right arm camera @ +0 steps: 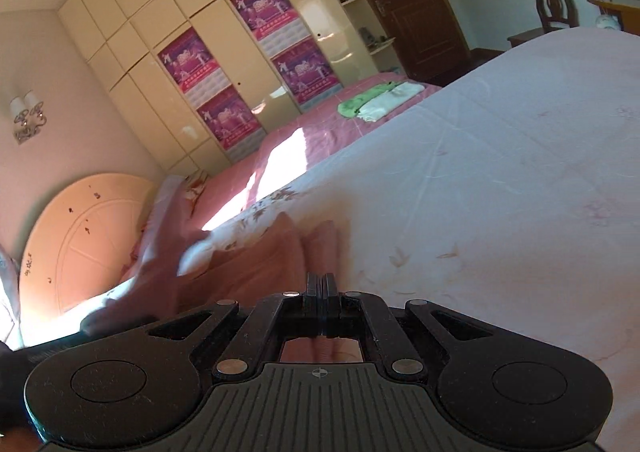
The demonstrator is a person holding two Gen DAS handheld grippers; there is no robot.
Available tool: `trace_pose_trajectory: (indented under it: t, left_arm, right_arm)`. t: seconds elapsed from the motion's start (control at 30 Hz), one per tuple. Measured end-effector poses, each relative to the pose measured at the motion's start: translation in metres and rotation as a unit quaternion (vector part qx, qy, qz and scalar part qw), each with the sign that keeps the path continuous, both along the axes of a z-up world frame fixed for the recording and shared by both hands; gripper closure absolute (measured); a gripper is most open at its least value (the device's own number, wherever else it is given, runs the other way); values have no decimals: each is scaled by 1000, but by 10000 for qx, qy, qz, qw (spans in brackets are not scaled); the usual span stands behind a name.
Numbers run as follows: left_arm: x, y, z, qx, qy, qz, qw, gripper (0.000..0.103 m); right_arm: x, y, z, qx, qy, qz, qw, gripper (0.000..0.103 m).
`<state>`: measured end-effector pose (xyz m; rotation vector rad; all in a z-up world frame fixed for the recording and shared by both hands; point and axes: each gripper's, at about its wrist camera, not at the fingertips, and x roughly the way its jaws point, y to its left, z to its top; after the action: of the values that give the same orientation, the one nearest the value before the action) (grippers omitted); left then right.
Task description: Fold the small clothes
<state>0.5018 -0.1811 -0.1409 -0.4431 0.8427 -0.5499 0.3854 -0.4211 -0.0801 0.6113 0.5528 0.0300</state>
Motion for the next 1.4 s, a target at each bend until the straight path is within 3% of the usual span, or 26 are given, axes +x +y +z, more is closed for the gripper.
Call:
trace_pose_trajectory:
  t: [0.03, 0.07, 0.1, 0.13, 0.17, 0.2, 0.23, 0.33, 0.37, 0.4, 0.5, 0.6, 0.73, 0.9, 1.0, 1.07, 1.17, 1.3, 1.4]
  left_arm:
    - [-2, -10, -5, 146, 189, -67, 9997, 78]
    - [-9, -13, 0, 171, 26, -69, 9998, 70]
    - [-15, -11, 7, 88, -100, -143, 9998, 48]
    - [-22, -2, 18, -83, -203, -113, 9997, 38]
    - [-28, 10, 29, -224, -339, 40, 9992, 29]
    - [-32, 26, 39, -348, -543, 118, 9978, 27]
    - [-32, 40, 48, -370, -743, 191, 9964, 26]
    - [-20, 69, 56, 455, -990, 659, 9919, 27]
    - [-10, 75, 54, 651, -884, 808, 9907, 31]
    - [2, 84, 47, 671, -712, 929, 9909, 34]
    - [26, 112, 30, 748, -180, 1158, 9903, 37]
    - [25, 126, 11, 600, 131, 1155, 9914, 34]
    - [17, 135, -2, 425, 86, 1188, 9920, 32]
    - [15, 136, -2, 428, -40, 1050, 9935, 32]
    - [21, 138, -2, 401, 27, 971, 9945, 32]
    - [23, 139, 5, 456, -19, 992, 9940, 33]
    - [25, 144, 13, 531, -206, 1109, 9922, 32]
    - [38, 144, 3, 338, 108, 1040, 9939, 35]
    - [42, 129, 6, 454, 152, 785, 9958, 39]
  right_arm:
    - [-4, -7, 1, 98, -58, 48, 9999, 103]
    - [-6, -11, 3, 134, -56, 108, 9998, 103]
    - [-7, -13, 5, 105, -22, 145, 9998, 102]
    - [-7, -12, 7, 60, -14, 180, 9998, 98]
    - [-8, -10, 10, 59, -102, 263, 9996, 67]
    - [-11, -7, 12, 68, -258, 358, 9990, 39]
    - [-10, -4, 14, 91, -361, 511, 9980, 38]
    - [2, 14, 11, 293, -370, 1001, 9939, 43]
    - [9, 21, 9, 330, -289, 1159, 9923, 58]
    - [16, 28, 8, 292, -177, 1237, 9917, 66]
    - [37, 48, -5, 145, 93, 1415, 9898, 66]
    - [59, 58, -17, 10, 422, 1589, 9864, 66]
    - [80, 64, -29, -311, 841, 1599, 9830, 66]
    - [94, 64, -42, -91, 1175, 1763, 9773, 66]
    - [100, 63, -43, 13, 1191, 1882, 9749, 69]
    - [102, 69, -40, -301, 1212, 1986, 9721, 94]
    - [89, 83, -24, -878, 874, 1963, 9727, 94]
    - [67, 104, -10, -1606, 477, 1940, 9666, 95]
    - [57, 104, -4, -1872, 346, 1875, 9636, 95]
